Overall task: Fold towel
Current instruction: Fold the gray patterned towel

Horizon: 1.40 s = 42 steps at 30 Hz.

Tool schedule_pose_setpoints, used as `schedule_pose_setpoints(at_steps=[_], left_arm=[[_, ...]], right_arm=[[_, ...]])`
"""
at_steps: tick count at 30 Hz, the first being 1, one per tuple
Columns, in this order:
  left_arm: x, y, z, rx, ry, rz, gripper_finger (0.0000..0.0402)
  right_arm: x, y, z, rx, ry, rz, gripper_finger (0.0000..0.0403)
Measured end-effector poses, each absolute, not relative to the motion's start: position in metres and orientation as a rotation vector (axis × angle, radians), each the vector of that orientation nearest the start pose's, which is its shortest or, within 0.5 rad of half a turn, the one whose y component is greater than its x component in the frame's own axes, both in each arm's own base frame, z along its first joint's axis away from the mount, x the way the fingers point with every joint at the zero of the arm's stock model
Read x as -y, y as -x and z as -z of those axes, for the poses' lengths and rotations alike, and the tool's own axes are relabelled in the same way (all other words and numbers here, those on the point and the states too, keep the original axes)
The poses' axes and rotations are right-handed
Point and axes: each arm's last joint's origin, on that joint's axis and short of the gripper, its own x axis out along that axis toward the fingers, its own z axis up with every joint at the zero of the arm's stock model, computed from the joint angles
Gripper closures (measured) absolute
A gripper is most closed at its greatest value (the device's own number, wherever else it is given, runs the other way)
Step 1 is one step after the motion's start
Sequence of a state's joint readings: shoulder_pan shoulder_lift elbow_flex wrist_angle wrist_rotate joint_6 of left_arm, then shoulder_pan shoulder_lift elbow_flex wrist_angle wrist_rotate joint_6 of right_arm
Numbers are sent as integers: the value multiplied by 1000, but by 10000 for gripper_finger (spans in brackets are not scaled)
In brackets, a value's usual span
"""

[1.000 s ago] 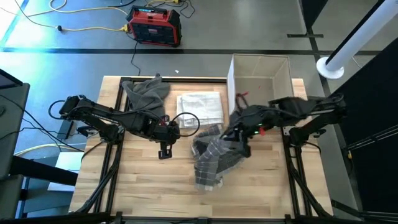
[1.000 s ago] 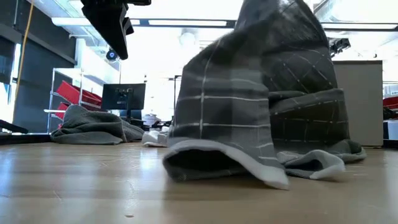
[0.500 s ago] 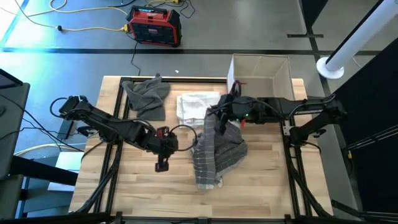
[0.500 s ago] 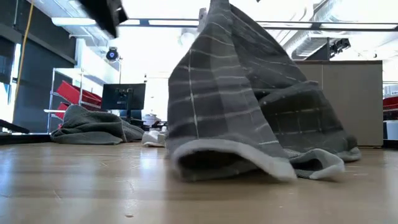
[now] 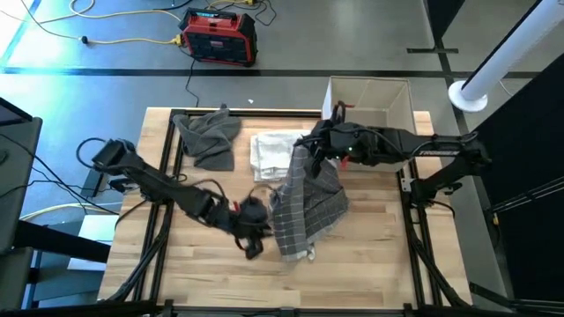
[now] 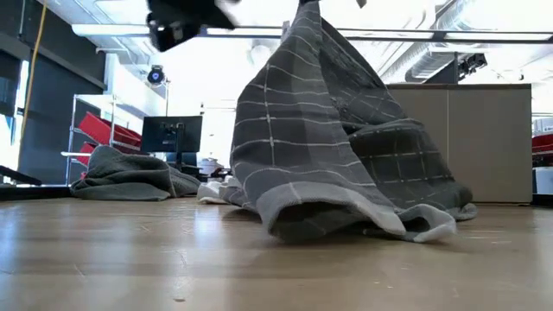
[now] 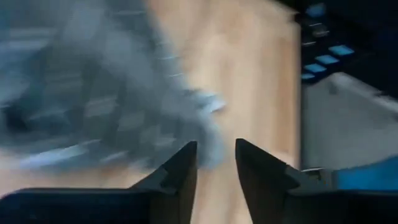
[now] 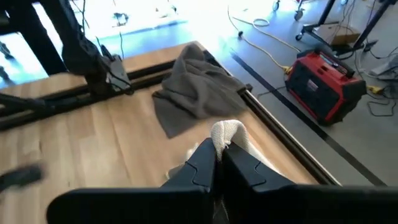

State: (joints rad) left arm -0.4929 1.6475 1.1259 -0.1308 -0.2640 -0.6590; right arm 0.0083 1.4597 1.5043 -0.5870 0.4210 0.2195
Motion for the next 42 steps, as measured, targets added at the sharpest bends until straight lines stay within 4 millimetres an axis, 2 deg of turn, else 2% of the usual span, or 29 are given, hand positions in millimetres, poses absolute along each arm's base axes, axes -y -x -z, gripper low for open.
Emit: schedule_pose_setpoints(at_steps=[2,5,8,11,16,23,26,29,33,37,40,42], left_arm=[[176,-335,-215,-621,376,44,283],[180,-354,-173,-633,403,13,290],[178,-361,-135,-716,423,-54,308],[178,-358,-118,-802,464,-94,331],[180,-343,-120,-960,445,-94,365],[162,-302,-140,-1270,241,-186,398],[151,-282,-157,-1395,106,-189,400],[142,-265,-174,-1490,-15,-139,401],[141,-262,-188,-1451,-125,8,401],[136,-268,-187,-1435,-168,59,401],[132,-269,-188,-1440,-165,52,401],[132,-269,-188,-1441,-166,55,401]], right_arm=[[11,-312,-386,-514,-95,446,401],[10,-310,-382,-564,-108,406,401],[6,-308,-379,-612,-128,338,401],[-3,-302,-376,-687,-170,237,401],[-24,-280,-369,-897,-254,55,401],[-71,-260,-353,-1127,-322,-104,401],[-91,-253,-340,-1198,-344,-117,401],[-111,-243,-324,-1289,-409,-130,401],[-131,-245,-303,-1259,-529,-128,401],[-131,-256,-262,-1184,-631,2,401],[-117,-252,-227,-1238,-697,192,401],[-108,-247,-214,-1261,-716,277,401]])
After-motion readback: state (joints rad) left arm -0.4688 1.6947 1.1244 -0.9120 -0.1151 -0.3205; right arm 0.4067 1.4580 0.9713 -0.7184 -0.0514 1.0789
